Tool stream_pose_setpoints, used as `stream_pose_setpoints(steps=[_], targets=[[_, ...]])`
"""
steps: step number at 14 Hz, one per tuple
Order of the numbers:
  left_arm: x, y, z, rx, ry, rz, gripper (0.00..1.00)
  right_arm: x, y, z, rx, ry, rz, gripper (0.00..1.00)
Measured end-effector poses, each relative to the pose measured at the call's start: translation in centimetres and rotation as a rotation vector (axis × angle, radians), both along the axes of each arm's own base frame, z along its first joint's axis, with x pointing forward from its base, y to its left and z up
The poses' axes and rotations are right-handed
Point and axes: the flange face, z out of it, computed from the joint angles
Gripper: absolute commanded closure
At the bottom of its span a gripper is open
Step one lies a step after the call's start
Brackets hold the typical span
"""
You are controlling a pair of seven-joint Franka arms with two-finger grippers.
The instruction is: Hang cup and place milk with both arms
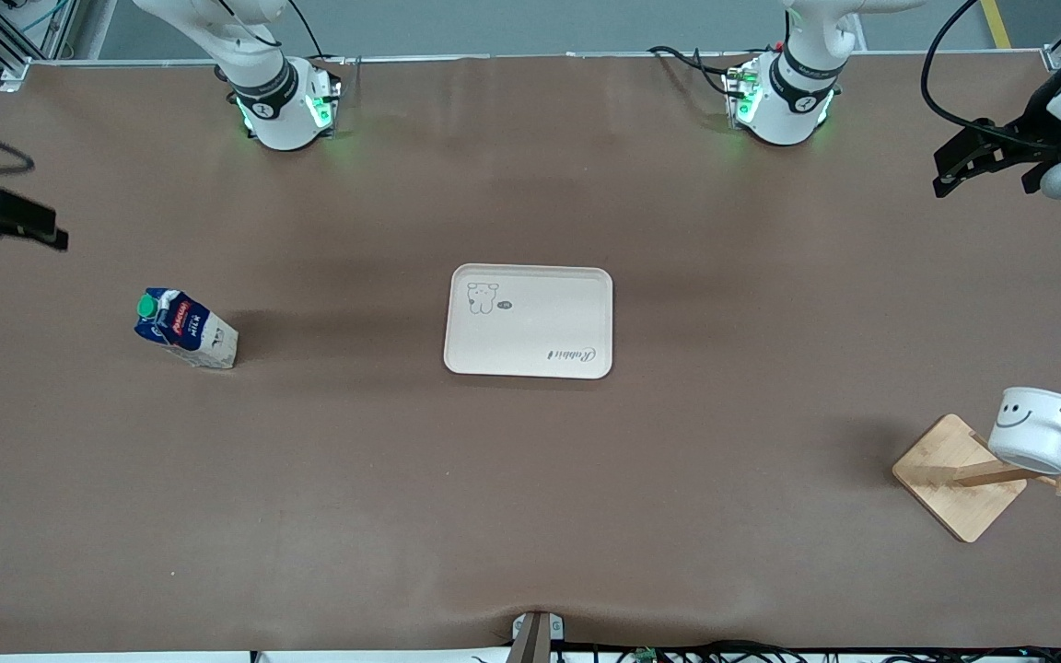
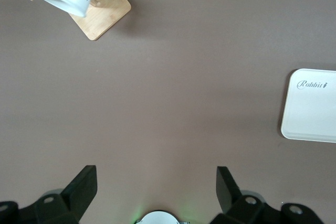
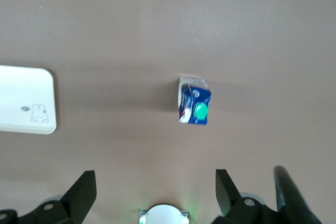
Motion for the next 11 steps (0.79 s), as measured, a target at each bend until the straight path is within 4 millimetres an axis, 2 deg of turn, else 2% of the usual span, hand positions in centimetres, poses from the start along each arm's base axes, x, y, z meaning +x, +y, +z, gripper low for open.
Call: stream_pose_setpoints(steps=[1, 6, 8, 11], targets=[[0.0, 0.0, 0.1, 0.0, -0.001, 0.0, 0.0, -0.8, 0.2, -0.2, -0.001, -0.013, 0.0, 0.0], [-0.1, 0.0, 0.0, 0.0, 0.0, 0.0, 0.0, -3.4, 0.7, -3.6, -0.017, -0.015, 0.0, 0.0], [-0.1, 0.0, -0.1, 0.0, 0.002, 0.0, 0.0, -4.3, 0.8, -4.1, -0.017, -0.016, 0.029, 0.0], [-0.1, 0.0, -0.1, 0.0, 0.002, 0.0, 0.0, -4.8, -0.4, -4.2, -0.007, -0.02, 0.092, 0.0]])
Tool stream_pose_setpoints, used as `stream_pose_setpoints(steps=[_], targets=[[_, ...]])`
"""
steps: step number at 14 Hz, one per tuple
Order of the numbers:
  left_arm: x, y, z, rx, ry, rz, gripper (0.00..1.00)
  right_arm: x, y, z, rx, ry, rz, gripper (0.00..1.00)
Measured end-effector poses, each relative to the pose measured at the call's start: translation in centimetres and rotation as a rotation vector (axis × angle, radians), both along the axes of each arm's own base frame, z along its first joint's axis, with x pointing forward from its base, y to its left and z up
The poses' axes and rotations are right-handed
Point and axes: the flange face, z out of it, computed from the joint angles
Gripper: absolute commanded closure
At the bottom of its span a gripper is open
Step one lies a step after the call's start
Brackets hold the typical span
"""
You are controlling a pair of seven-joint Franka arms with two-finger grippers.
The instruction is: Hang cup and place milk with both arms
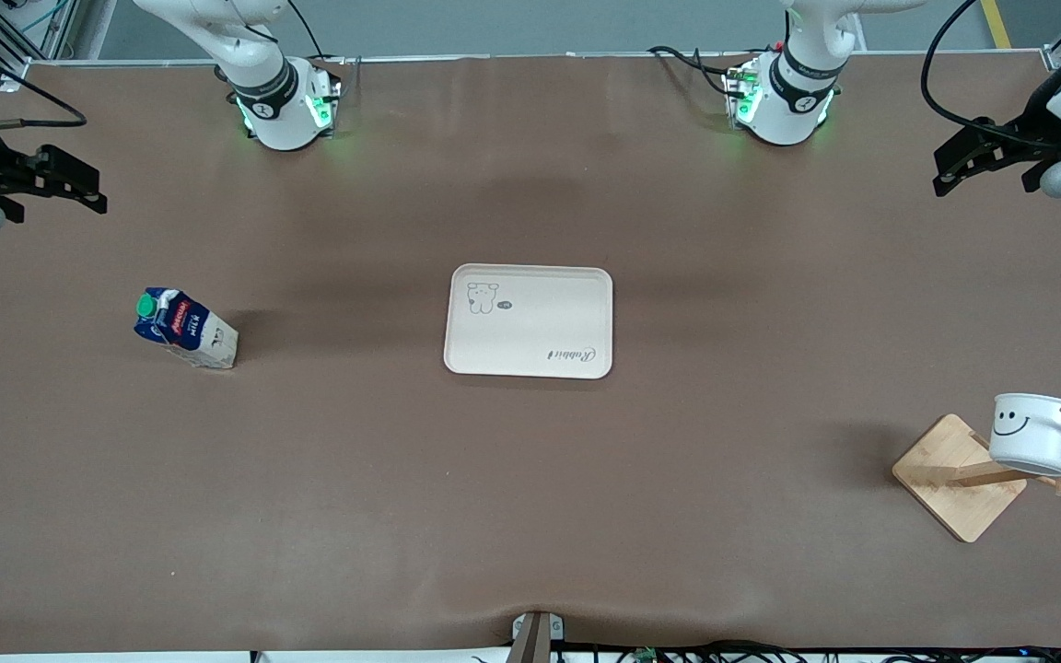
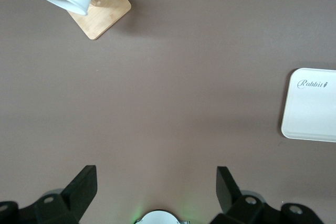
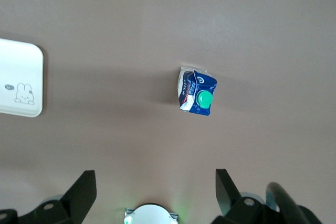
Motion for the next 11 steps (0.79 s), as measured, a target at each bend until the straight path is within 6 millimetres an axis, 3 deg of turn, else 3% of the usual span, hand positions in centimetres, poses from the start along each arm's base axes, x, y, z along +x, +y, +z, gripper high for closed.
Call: stream_pose_setpoints(steps=[6, 11], targets=[[0.0, 0.0, 0.0, 0.0, 0.0, 0.001, 0.0, -1.6, 0.9, 0.3, 0.018, -0.009, 0.022, 0.0], [0.0, 0.1, 0.1, -0.001, -0.004, 0.001, 0.0, -1.2, 0.2, 0.4, 0.018, -0.048, 0.01, 0.0]])
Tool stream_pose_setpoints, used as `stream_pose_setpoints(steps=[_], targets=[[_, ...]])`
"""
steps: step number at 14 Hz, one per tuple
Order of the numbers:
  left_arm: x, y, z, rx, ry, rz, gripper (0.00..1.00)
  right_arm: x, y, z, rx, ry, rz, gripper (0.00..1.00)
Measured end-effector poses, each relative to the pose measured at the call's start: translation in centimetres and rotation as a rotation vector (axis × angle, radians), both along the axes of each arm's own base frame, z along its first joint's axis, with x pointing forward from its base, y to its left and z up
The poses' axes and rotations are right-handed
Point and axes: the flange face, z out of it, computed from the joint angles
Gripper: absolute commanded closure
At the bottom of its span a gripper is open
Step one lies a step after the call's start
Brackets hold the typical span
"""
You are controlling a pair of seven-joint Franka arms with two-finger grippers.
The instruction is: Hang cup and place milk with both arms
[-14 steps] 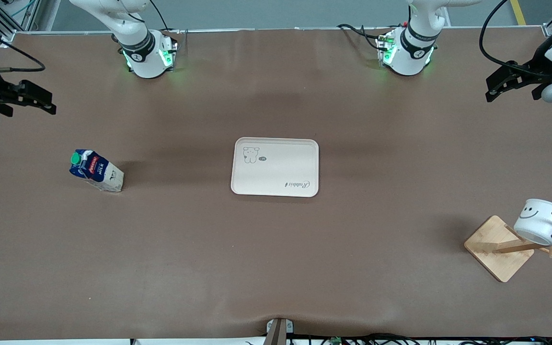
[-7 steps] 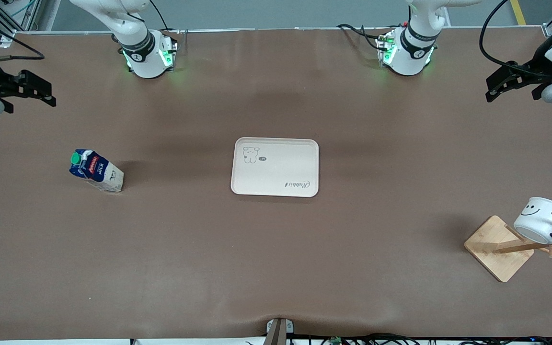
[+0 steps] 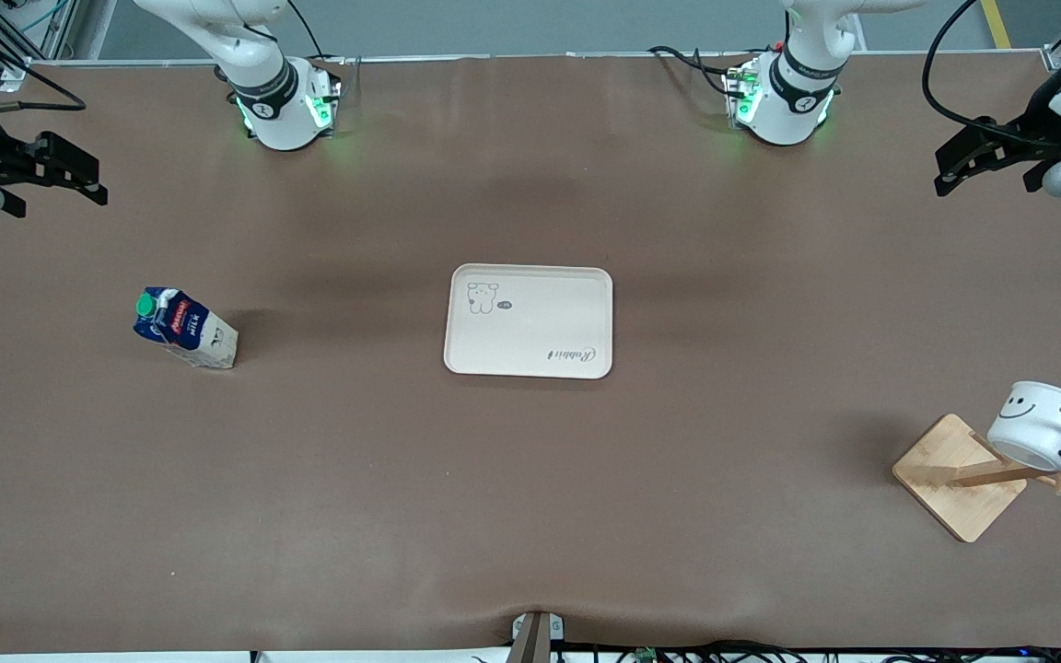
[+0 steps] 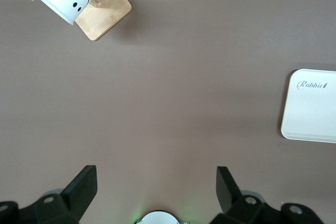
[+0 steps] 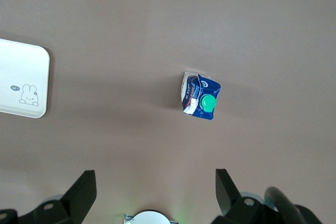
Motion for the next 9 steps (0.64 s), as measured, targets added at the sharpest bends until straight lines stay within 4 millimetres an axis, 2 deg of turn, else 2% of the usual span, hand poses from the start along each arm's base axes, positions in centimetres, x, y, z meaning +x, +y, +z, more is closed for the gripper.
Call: stream_pose_setpoints(steps=[3, 7, 9], targets=[[0.0, 0.0, 0.3, -0.001, -0.007, 0.0, 0.0, 0.0, 1.0, 0.6, 0.0, -0.016, -0.002, 0.0], [0.0, 0.0, 0.7, -0.002, -0.016, -0.001, 0.0, -0.3, 4.8, 1.0, -0.016, -0.023, -0.084, 0.0], [0.0, -0.1, 0.7, -0.001, -0.016, -0.003, 0.0, -0.2, 4.5, 1.0, -0.02, -0.023, -0.107, 0.0]])
